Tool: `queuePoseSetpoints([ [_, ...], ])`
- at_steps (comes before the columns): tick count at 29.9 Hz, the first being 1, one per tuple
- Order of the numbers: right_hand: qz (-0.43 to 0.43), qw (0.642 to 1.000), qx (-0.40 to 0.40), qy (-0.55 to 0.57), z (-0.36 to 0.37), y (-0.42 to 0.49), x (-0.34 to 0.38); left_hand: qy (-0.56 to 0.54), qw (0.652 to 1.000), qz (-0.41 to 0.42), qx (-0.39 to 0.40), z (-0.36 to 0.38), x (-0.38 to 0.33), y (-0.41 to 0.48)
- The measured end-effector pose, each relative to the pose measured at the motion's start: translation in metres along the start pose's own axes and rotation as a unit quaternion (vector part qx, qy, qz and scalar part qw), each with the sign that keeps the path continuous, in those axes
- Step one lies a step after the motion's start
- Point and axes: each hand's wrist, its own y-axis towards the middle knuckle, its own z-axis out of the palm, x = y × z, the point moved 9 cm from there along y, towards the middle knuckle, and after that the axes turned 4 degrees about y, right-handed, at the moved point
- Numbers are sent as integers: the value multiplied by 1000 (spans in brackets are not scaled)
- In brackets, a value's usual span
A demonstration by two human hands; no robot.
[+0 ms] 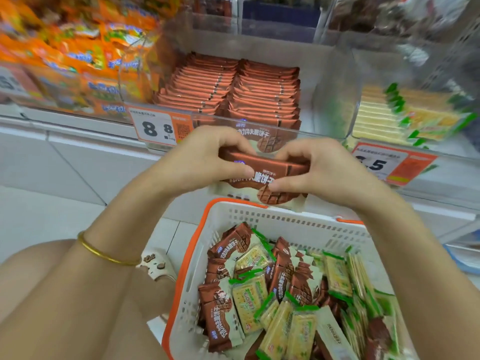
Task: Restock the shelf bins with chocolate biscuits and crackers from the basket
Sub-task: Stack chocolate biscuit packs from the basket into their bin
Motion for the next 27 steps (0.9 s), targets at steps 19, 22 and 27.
queuePoseSetpoints([
  [19, 86, 923, -1, -374, -20, 119, -5, 232, 929, 66, -280, -40, 2, -7],
  [22, 105, 929, 35, -353, -21, 112, -2, 252, 924, 95, -272, -34, -6, -16],
  [27, -32, 977, -124, -171, -25, 41, 34, 287, 945, 48, -151, -8, 26, -25],
])
